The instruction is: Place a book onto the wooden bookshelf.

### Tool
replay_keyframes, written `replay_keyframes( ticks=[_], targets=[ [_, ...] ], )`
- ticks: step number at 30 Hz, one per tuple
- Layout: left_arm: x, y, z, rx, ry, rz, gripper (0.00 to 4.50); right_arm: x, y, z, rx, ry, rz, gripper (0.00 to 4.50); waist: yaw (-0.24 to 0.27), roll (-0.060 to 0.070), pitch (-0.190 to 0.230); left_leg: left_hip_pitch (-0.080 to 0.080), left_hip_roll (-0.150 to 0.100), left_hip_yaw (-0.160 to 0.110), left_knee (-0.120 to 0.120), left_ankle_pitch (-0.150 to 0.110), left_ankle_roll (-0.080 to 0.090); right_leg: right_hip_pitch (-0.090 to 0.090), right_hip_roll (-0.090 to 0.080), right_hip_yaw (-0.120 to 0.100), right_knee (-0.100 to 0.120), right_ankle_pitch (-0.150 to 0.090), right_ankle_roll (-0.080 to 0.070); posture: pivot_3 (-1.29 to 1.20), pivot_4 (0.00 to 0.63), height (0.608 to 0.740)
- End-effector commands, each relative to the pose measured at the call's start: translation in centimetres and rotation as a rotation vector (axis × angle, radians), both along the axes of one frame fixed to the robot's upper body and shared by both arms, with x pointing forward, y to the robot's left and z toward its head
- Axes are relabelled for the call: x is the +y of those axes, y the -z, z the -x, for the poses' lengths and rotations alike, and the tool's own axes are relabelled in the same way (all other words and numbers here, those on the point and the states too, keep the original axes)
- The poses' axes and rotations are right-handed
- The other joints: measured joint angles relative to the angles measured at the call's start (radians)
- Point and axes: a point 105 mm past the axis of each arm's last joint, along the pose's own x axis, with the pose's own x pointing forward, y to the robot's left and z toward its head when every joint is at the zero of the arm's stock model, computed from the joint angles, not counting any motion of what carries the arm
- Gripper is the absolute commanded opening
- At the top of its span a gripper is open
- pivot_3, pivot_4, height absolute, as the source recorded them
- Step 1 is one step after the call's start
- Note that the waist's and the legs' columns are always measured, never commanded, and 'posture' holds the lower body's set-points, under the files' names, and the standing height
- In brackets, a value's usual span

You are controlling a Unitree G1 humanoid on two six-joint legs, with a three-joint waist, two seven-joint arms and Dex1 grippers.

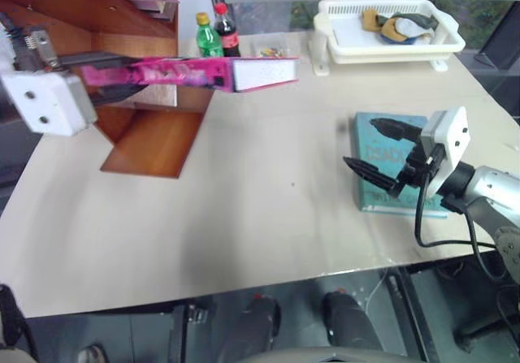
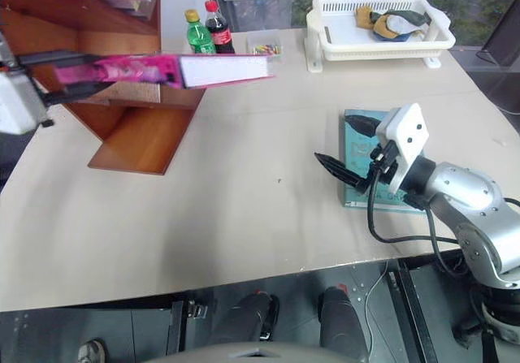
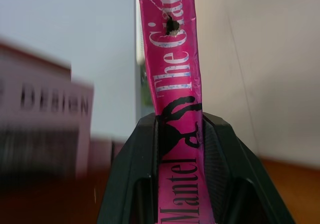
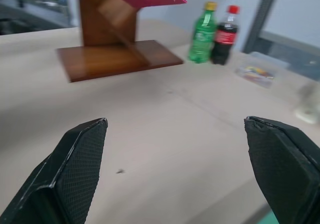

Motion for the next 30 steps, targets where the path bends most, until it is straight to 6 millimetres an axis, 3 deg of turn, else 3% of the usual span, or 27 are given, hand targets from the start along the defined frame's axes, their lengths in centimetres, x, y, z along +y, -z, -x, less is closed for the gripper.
replay_keyframes(
  ticks=[1, 8, 14, 23, 30],
  targets=[
    [1.9, -1.7, 1.6, -0.038, -0.054, -0.028, 1.01, 0.5, -1.4, 0.9, -0.052, -0.082, 0.011, 4.5, 0.0, 0.0, 0.0, 0.0, 0.0, 0.0, 0.0, 0.0, 0.0, 0.0, 0.0, 0.0, 0.0, 0.0, 0.0, 0.0, 0.15, 0.74],
    [6.0, -1.1, 1.5, -0.007, -0.205, -0.06, 1.01, 1.2, -2.8, 0.4, -0.117, -0.129, 0.022, 4.5, 0.0, 0.0, 0.0, 0.001, 0.0, 0.0, 0.0, 0.0, 0.0, 0.0, 0.0, -0.001, 0.0, 0.0, 0.0, 0.0, 0.15, 0.74],
    [8.6, 0.6, -0.6, 0.021, -0.287, -0.062, 1.01, 2.5, -4.0, 0.4, -0.159, -0.181, 0.025, 4.5, 0.0, 0.0, 0.0, 0.0, 0.0, 0.0, 0.0, 0.0, 0.0, 0.0, 0.0, -0.001, 0.001, 0.0, 0.0, 0.0, 0.15, 0.74],
    [8.3, 2.2, -4.7, 0.047, -0.302, -0.074, 1.01, 3.8, -4.7, 1.2, -0.179, -0.198, 0.014, 4.5, 0.002, 0.001, -0.001, 0.002, -0.001, 0.001, 0.001, 0.0, 0.001, 0.0, -0.001, -0.002, 0.006, 0.0, 0.0, 0.0, 0.15, 0.74],
    [9.0, 2.2, -4.6, 0.057, -0.332, -0.114, 1.01, 3.7, -4.5, 1.4, -0.17, -0.173, 0.004, 4.5, 0.001, 0.001, -0.001, 0.006, 0.0, -0.001, 0.005, 0.001, 0.0, 0.001, 0.001, -0.003, 0.018, 0.0, 0.0, 0.0, 0.15, 0.74]
  ],
)
